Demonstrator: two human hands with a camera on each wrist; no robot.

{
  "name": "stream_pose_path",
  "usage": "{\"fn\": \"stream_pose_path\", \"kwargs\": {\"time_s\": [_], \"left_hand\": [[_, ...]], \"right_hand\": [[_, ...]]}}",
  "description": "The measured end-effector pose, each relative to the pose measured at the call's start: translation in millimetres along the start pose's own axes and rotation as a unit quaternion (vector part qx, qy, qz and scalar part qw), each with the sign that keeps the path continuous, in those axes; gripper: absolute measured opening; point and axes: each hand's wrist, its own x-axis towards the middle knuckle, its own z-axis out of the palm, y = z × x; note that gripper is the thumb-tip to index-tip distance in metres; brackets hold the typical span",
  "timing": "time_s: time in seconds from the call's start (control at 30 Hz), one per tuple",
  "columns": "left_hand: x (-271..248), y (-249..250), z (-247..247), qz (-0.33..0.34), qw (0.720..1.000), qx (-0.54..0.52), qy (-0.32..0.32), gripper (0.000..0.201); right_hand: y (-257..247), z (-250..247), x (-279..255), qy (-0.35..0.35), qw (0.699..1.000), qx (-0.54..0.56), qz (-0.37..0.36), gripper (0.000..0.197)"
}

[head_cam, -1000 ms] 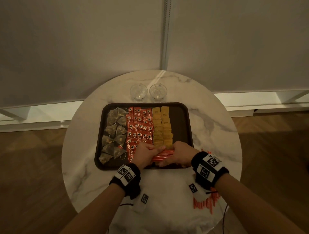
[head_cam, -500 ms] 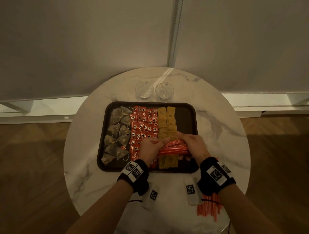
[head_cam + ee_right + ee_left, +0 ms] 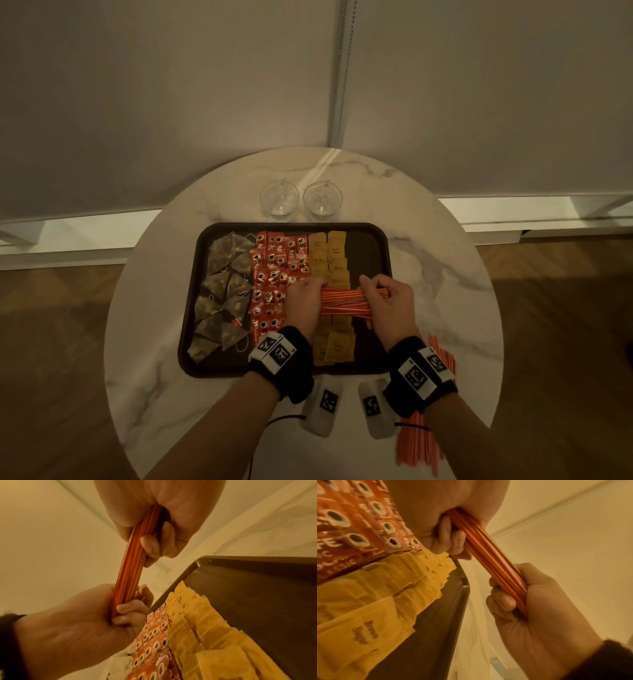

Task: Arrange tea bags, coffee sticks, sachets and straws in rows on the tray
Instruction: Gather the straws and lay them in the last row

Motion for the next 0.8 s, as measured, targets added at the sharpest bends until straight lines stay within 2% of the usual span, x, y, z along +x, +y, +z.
{"fn": "stream_pose_path", "kwargs": {"time_s": [0.17,0.3,0.47,0.6,0.67,0.73,0.8], "left_hand": [[7,6,18,-0.017,0.999,0.024,-0.025,0.022],[17,11,21,0.024,0.994,0.103,-0.041,0.022],[33,30,15,0.101,0.961,0.246,-0.083,0.025],[38,43,15,0.156,0.904,0.361,-0.169,0.030],[40,46,22,0.169,0.888,0.383,-0.189,0.033],[44,48,30,0.185,0.884,0.389,-0.181,0.040],[50,49,39,0.175,0.889,0.383,-0.179,0.040]], "right_hand": [[10,-8,8,0.034,0.999,0.013,-0.027,0.031],[14,-15,6,-0.006,0.999,0.034,0.001,0.029],[15,-29,14,-0.147,0.986,-0.002,0.074,0.040],[6,-42,38,-0.280,0.947,-0.127,0.088,0.057],[4,-37,49,-0.319,0.928,-0.163,0.098,0.069],[6,-26,54,-0.341,0.921,-0.153,0.111,0.055],[10,-17,57,-0.319,0.932,-0.126,0.115,0.033]]}}
